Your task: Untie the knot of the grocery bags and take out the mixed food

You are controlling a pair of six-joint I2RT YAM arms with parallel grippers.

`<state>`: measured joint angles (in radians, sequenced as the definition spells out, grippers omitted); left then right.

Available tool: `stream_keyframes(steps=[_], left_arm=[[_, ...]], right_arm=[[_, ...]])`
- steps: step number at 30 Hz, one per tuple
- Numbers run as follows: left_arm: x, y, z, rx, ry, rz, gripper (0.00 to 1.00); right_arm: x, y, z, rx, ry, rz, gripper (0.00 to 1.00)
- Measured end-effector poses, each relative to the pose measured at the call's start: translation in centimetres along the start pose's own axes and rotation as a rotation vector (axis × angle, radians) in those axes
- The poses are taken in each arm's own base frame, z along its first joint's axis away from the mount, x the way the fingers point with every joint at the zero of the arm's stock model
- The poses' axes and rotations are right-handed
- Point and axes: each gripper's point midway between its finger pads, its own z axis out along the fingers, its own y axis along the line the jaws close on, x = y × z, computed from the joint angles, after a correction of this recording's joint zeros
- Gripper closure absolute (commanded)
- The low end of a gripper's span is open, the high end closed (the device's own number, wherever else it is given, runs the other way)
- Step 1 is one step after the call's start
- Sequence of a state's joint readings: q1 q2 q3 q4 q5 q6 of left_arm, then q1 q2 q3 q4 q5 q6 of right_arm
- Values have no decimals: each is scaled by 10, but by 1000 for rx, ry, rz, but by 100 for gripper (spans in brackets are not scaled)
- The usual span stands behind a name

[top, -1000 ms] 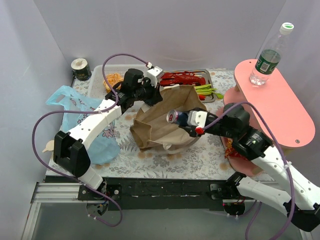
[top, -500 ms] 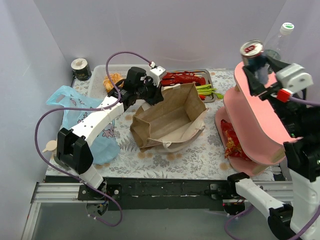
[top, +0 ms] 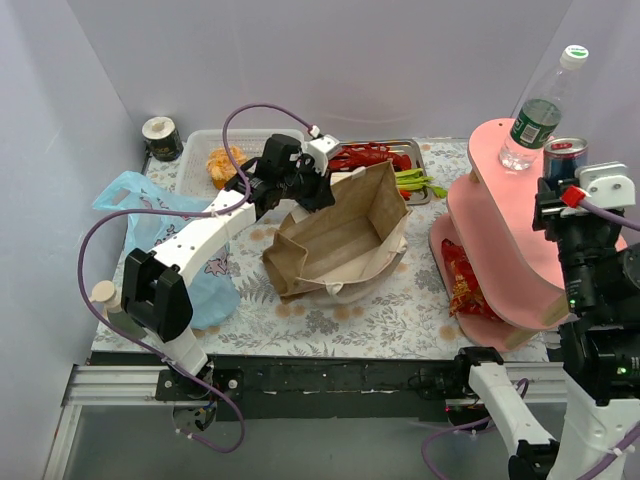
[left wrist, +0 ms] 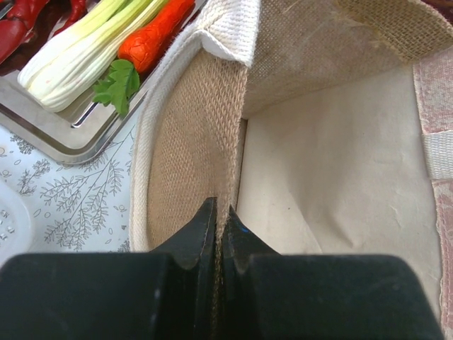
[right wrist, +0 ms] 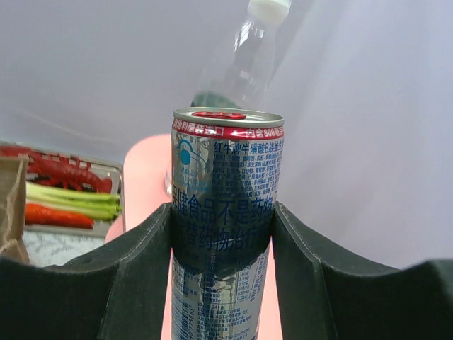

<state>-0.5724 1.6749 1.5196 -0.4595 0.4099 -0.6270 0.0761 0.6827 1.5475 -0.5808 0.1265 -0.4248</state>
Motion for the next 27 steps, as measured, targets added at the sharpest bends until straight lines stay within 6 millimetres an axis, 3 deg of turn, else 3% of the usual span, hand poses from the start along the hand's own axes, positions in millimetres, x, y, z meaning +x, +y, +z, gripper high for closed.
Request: stream_keyframes(steps=[5,8,20,27], left_arm=[[1,-12,3,23,7,19,100],[3,-23,6,45,14,33,100],[10,-39,10,97,26,37,99],[11,-43,10,110,28,41,98]], right_arm=[[56,9,8,21,174,-14,99],[76,12,13,25,239,-24,99],[81,15,23,42,210,-15,99],[88,3,38,127,232,-24,99]])
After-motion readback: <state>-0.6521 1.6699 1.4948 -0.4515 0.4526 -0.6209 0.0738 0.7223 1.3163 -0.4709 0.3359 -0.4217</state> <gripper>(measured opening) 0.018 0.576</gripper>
